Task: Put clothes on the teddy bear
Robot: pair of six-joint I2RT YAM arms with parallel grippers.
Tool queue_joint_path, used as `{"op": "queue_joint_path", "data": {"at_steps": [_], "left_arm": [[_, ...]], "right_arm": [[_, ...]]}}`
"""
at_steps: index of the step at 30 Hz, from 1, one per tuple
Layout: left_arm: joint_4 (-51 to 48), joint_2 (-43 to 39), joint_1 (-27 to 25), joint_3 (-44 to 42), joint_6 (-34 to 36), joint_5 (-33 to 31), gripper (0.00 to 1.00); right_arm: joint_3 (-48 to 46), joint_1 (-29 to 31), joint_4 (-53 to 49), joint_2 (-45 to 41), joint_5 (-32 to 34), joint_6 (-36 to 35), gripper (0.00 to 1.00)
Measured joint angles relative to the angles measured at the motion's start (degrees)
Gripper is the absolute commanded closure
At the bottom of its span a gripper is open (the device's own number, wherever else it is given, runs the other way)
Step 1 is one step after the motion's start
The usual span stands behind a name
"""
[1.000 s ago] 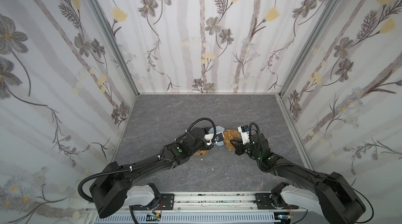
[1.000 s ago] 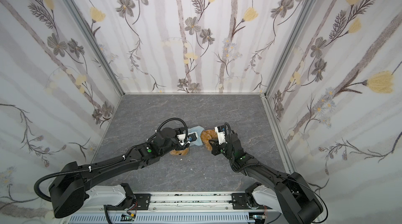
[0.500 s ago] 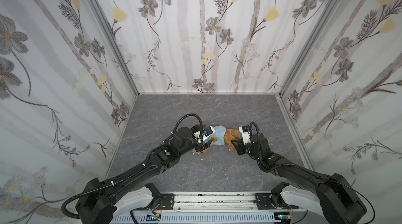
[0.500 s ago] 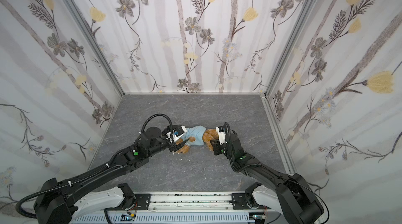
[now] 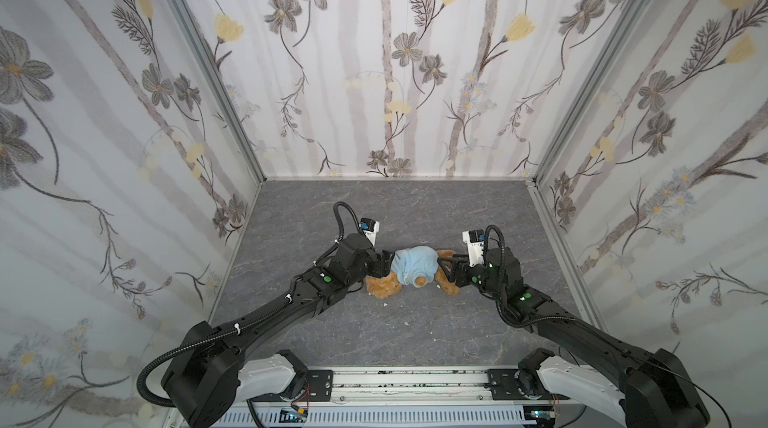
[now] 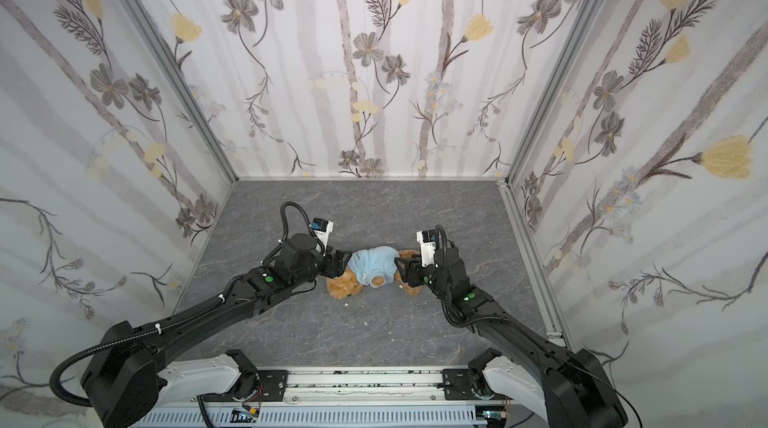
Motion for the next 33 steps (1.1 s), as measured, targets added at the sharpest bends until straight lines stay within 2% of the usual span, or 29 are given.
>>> {"op": "queue_joint_path", "data": {"at_steps": [4,7,13,16,24,30,33], "left_arm": [[-3.1,0.3,0.1,-3.4,-8.3,5.9,0.16],[-3.8,1.4,0.2,-4.9,-11.7,8.8,0.13],[-3.6,5.8,0.3,-5.3,-13.7,12.1,0.11],[-3.6,8.8,0.3,-4.8,-13.5,12.1,0.15],[-1.2,14.3,0.3,-4.0,-11.9,10.8,0.55],[2.2,15.0,0.3,-4.7,-10.5,9.7,1.0],[3.2,15.1,0.4,-4.9,-9.8,9.4,1.0]], "right_arm": [[2.6,-1.3,0.9,5.8,-1.8,7.2,0.45],[2.9,-2.4,2.8,9.9,-4.4,11.5,0.5],[2.6,-3.0,8.6,16.3,-8.7,16.9,0.57],[2.3,-3.0,11.3,18.6,-10.3,18.0,0.64],[1.6,-3.0,14.8,20.3,-12.1,18.8,0.77],[1.5,-3.5,15.0,20.4,-12.4,18.8,0.9],[0.9,-4.5,15.0,20.4,-12.5,18.7,0.96]]}}
